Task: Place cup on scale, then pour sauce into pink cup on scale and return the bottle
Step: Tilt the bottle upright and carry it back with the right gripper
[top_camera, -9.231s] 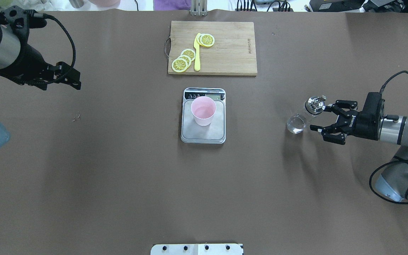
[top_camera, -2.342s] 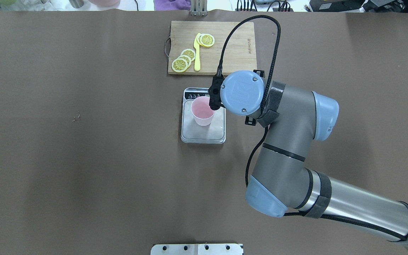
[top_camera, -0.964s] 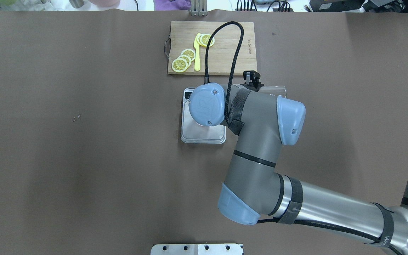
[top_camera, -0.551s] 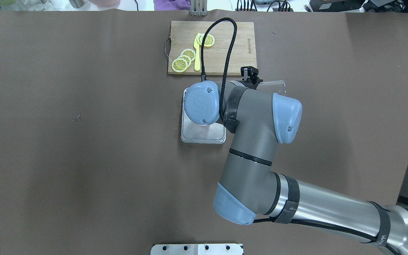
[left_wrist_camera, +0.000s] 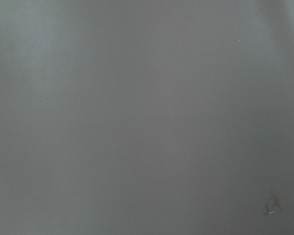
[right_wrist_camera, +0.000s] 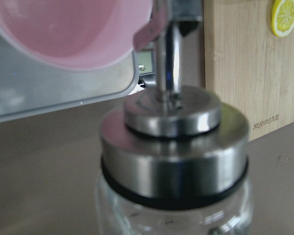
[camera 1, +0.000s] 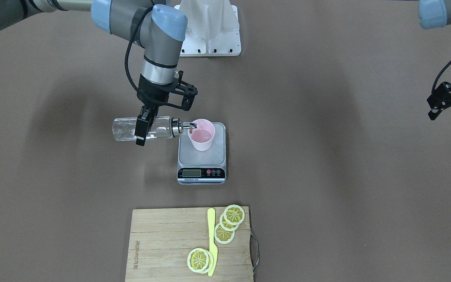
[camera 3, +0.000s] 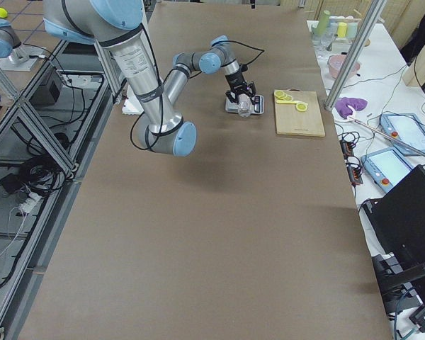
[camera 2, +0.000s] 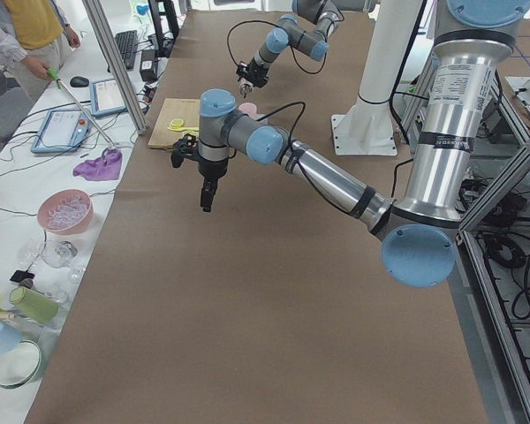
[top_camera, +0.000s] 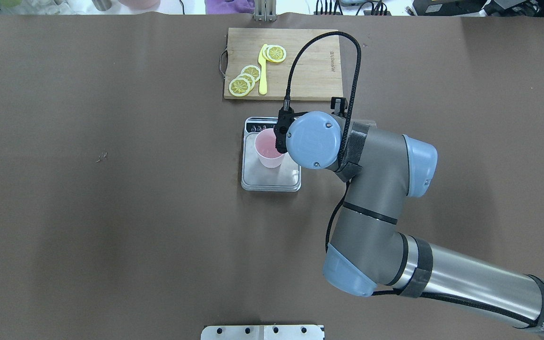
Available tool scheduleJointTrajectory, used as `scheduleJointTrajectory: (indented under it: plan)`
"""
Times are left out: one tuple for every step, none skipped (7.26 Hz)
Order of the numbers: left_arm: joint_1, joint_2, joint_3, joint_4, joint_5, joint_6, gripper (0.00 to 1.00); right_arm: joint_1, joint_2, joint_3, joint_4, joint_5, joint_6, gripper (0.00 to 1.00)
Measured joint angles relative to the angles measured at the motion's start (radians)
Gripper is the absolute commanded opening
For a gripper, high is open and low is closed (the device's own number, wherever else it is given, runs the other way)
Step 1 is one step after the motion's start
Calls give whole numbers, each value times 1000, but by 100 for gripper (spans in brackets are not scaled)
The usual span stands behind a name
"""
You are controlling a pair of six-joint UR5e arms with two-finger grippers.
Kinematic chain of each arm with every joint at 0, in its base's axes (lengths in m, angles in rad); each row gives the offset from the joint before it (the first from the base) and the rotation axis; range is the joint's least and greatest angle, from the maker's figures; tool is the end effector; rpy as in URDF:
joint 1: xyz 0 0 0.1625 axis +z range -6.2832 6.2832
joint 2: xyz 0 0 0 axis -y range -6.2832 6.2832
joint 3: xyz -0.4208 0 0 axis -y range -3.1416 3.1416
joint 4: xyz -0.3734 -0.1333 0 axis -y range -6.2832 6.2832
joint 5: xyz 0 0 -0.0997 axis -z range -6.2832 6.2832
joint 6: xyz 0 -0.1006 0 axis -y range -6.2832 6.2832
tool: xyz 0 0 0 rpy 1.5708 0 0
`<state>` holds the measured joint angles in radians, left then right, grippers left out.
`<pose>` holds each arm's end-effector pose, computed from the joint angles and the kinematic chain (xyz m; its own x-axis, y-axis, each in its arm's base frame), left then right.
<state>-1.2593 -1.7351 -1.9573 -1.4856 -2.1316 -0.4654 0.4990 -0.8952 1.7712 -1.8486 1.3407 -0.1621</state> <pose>0.0817 -0.5140 0.4136 0.7778 0.0534 -0.6262 0.0842 0.9786 0.1879 -0.4870 -0.4433 0.2288 0.4540 -0.8469 -0.2769 0.8095 0.2622 0.5254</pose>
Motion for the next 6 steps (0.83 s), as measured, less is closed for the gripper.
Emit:
scheduleJointTrajectory:
  plan:
    - [0, 0, -6, 0, 0, -2, 97, 10, -31, 17, 72, 43, 35, 0]
    - [0, 0, -12, 1, 0, -4, 97, 26, -87, 36, 187, 96, 69, 0]
    - [0, -1, -19, 2, 0, -5, 97, 47, -137, 49, 292, 152, 97, 0]
    - [0, -1, -26, 2, 0, -6, 97, 72, -178, 60, 377, 207, 119, 0]
    - [0, -2, -31, 2, 0, -7, 97, 103, -221, 69, 461, 264, 131, 0]
    - [1, -4, -35, 2, -1, -7, 97, 144, -277, 75, 555, 328, 142, 0]
